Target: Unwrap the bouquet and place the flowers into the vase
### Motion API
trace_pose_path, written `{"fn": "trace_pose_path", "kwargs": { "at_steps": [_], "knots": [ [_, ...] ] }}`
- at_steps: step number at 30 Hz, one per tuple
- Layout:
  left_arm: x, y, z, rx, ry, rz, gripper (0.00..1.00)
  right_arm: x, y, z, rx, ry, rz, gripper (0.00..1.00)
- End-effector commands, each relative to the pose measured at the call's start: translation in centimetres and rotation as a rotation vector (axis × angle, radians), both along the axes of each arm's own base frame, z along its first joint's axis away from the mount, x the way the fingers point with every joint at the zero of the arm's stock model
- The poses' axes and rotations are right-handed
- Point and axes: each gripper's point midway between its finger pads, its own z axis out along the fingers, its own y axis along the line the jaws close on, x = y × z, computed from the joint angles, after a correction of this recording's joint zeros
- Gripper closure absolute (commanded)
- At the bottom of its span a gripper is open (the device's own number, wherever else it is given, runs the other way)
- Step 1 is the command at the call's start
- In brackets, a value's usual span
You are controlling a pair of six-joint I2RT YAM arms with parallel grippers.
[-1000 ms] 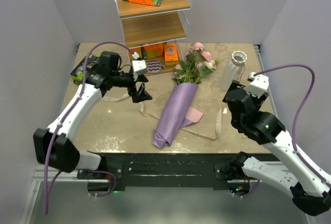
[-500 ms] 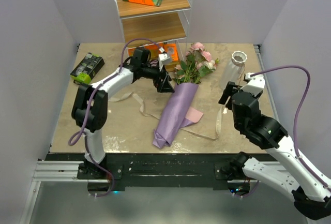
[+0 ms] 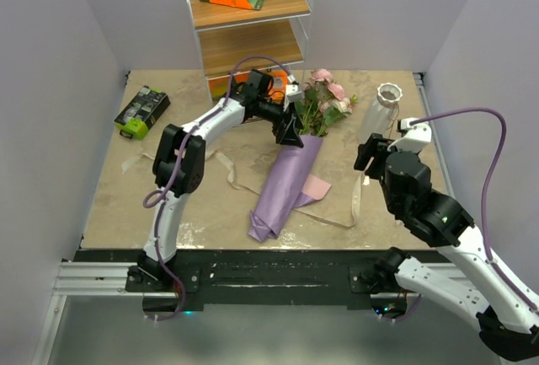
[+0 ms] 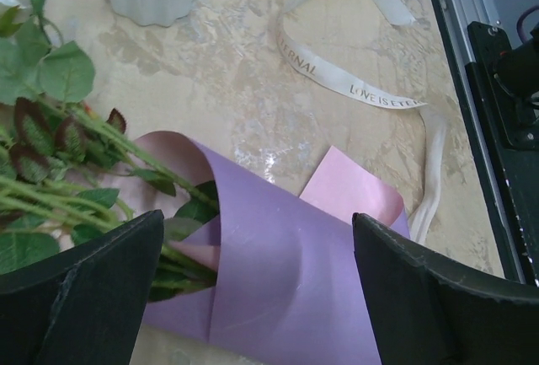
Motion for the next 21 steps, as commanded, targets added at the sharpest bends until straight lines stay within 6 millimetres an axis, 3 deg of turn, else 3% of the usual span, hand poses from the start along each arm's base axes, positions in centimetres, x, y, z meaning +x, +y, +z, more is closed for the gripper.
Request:
{"fn": "trace_pose_path", "kwargs": {
  "at_steps": [1,7,16,21],
  "knots": [
    [-1.3,-1.6,-0.3,0.027,-0.053,-0.067,0.04,0.0,0.6,1.1,0.028,-0.045,0.043,0.34],
    [-0.7,-2.3,-1.7,0.088,-0.086,-0.02,0.04,-0.7,0.6,1.6,0.053,-0.073,0.078,0.35],
    [2.2,-2.8,0.1,0.083,-0.221,0.062,0.03,-1.7,0.8,1.9,0.078,-0.092,0.13,0.36],
    [3.2,-3.0,-0.8,0.126,-0.222,0.037,0.02,-1.7,1.2,1.7,0.079,-0.087,0.151,0.36]
  ]
}}
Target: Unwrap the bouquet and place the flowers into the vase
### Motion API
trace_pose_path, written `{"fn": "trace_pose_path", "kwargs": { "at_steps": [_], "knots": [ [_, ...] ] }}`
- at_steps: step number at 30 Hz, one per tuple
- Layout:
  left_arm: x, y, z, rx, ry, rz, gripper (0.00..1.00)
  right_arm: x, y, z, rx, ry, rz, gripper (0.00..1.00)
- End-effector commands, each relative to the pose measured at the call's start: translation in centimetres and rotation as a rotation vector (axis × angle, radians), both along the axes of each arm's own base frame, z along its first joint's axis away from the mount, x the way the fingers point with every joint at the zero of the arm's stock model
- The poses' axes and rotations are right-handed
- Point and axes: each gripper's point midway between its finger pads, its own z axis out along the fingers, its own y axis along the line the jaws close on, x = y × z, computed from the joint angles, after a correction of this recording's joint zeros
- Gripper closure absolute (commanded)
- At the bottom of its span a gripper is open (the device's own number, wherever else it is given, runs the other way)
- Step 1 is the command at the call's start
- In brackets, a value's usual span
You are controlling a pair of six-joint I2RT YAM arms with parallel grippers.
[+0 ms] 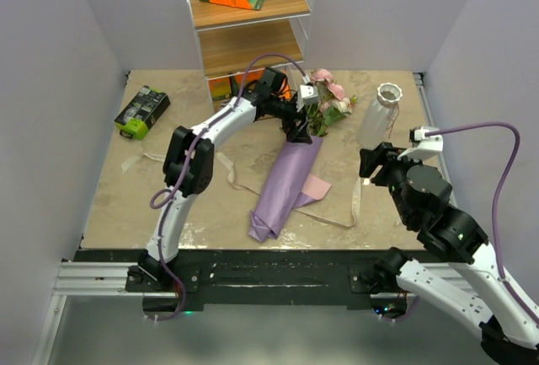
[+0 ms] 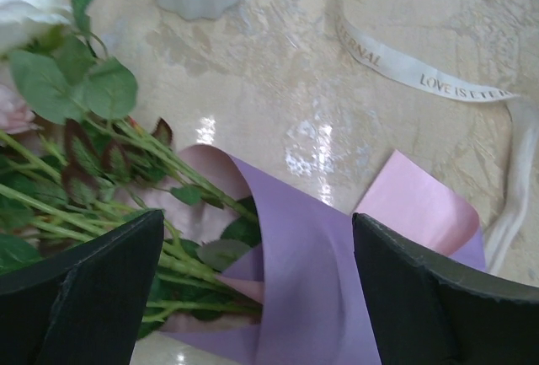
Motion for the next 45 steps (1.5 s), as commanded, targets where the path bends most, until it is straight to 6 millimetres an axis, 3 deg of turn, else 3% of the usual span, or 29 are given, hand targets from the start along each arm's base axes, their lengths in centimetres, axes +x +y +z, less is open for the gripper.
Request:
{"fn": "trace_pose_path", "kwargs": {
  "at_steps": [1,7,12,15,21,27,30,36,39,43,44,45],
  "knots": [
    [1.7,-0.4,0.8,0.012,-0.064,-0.014,0.01,0.0,0.6,0.3,0.0,-0.017,0.038,0.37],
    [0.5,0.5,-1.3,0.069,-0.039,-0.062,0.02,0.1,0.8,0.7,0.001,-0.028,0.049,0.38],
    [-1.9,1.4,-2.7,0.129,-0.004,-0.127,0.04,0.0,0.9,1.0,0.003,-0.036,0.056,0.39],
    [-2.3,1.5,-2.8,0.139,-0.006,-0.137,0.12,-0.1,0.9,1.1,0.013,-0.04,0.061,0.39],
    [-2.6,0.4,-0.7,0.107,-0.028,-0.134,0.36,-0.2,1.1,1.2,0.026,-0.044,0.067,0.39],
    [-2.5,-0.8,1.7,0.086,-0.058,-0.094,0.89,-0.2,1.2,1.5,0.033,-0.05,0.075,0.39],
    [-2.9,-1.3,2.6,0.088,-0.079,-0.089,1.0,-0.3,1.2,1.5,0.033,-0.048,0.076,0.39],
    [-3.2,-2.2,4.7,0.08,-0.118,-0.053,1.0,-0.5,1.1,1.8,0.038,-0.054,0.084,0.39],
    [-2.9,-2.8,6.9,0.059,-0.149,-0.01,1.0,-0.6,1.1,1.8,0.038,-0.055,0.087,0.39],
    [-3.1,-3.7,11.2,0.02,-0.211,0.048,1.0,-0.8,0.9,2.1,0.043,-0.066,0.088,0.39],
    [-3.5,-4.1,11.6,0.032,-0.216,0.08,0.97,-0.8,0.9,2.1,0.042,-0.066,0.088,0.39],
    [-3.7,-4.3,12.0,0.038,-0.226,0.102,0.83,-0.9,0.8,2.1,0.042,-0.067,0.085,0.39]
  ]
}}
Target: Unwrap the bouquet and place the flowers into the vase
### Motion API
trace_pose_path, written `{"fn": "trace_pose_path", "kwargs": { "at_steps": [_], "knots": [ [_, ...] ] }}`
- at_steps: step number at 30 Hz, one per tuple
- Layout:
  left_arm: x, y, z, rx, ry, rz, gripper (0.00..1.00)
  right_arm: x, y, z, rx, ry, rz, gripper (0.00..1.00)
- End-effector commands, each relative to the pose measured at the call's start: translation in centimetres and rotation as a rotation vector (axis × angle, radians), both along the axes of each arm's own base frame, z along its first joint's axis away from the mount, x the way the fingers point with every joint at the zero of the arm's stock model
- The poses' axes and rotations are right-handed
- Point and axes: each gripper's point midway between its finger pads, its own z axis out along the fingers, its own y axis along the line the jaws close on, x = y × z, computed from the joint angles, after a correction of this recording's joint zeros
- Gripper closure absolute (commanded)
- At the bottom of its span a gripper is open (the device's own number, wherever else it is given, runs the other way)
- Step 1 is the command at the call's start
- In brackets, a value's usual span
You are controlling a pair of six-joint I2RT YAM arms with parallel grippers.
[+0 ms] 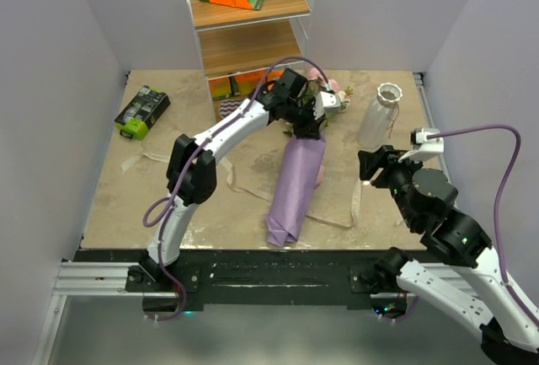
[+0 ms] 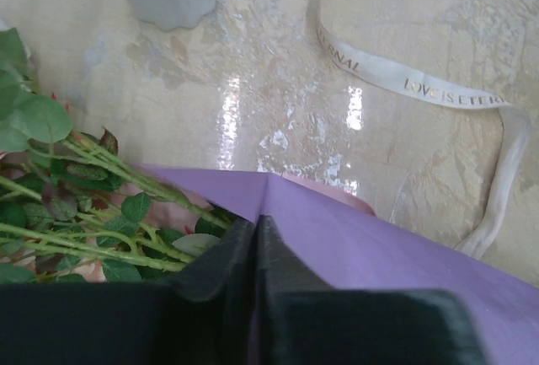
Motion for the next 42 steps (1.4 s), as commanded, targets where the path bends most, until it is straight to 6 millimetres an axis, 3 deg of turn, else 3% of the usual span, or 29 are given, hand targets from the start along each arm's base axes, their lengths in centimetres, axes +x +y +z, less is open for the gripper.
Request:
{"fn": "trace_pose_path", "kwargs": {
  "at_steps": [1,2,3,5,6,7,8,13,17,18,29,42],
  "knots": [
    [-0.4,-1.6,10.0,-0.107,-0.172,0.105,0.75,-0.4,-0.1,1.8,0.031,-0.05,0.014,0.39],
    [-0.8,-2.0,9.9,-0.076,-0.194,0.13,0.66,-0.4,-0.2,1.7,0.031,-0.046,0.012,0.39],
    [-1.4,-1.8,9.7,-0.055,-0.188,0.128,0.5,-0.5,-0.2,1.7,0.032,-0.047,0.012,0.39],
    [-2.2,-1.5,10.1,-0.052,-0.167,0.131,0.37,-0.6,-0.3,1.5,0.036,-0.045,0.011,0.38],
    [-2.3,-1.0,9.2,-0.033,-0.154,0.145,0.2,-0.6,-0.3,1.5,0.036,-0.044,0.013,0.37],
    [-2.4,-0.6,9.5,-0.029,-0.162,0.152,0.11,-0.6,-0.3,1.3,0.036,-0.041,0.011,0.37],
    [-2.0,-0.1,9.1,-0.011,-0.178,0.169,0.08,-0.7,-0.3,1.3,0.04,-0.04,0.01,0.37],
    [-0.7,3.0,6.3,-0.034,-0.116,0.116,0.05,-0.7,0.0,1.2,0.054,-0.039,0.026,0.37],
    [0.9,4.5,5.1,-0.096,-0.049,0.043,0.05,-0.8,0.2,1.1,0.058,-0.039,0.035,0.37],
    [1.1,4.8,4.1,-0.089,-0.031,0.029,0.05,-0.8,0.1,1.1,0.058,-0.039,0.033,0.37],
    [-0.1,3.7,1.3,-0.169,-0.088,-0.233,0.06,-1.0,0.5,1.0,0.072,-0.053,0.062,0.38],
    [0.1,3.9,-2.8,-0.113,-0.047,-0.263,0.07,-1.6,0.4,1.7,0.082,-0.072,0.082,0.4]
  ]
}}
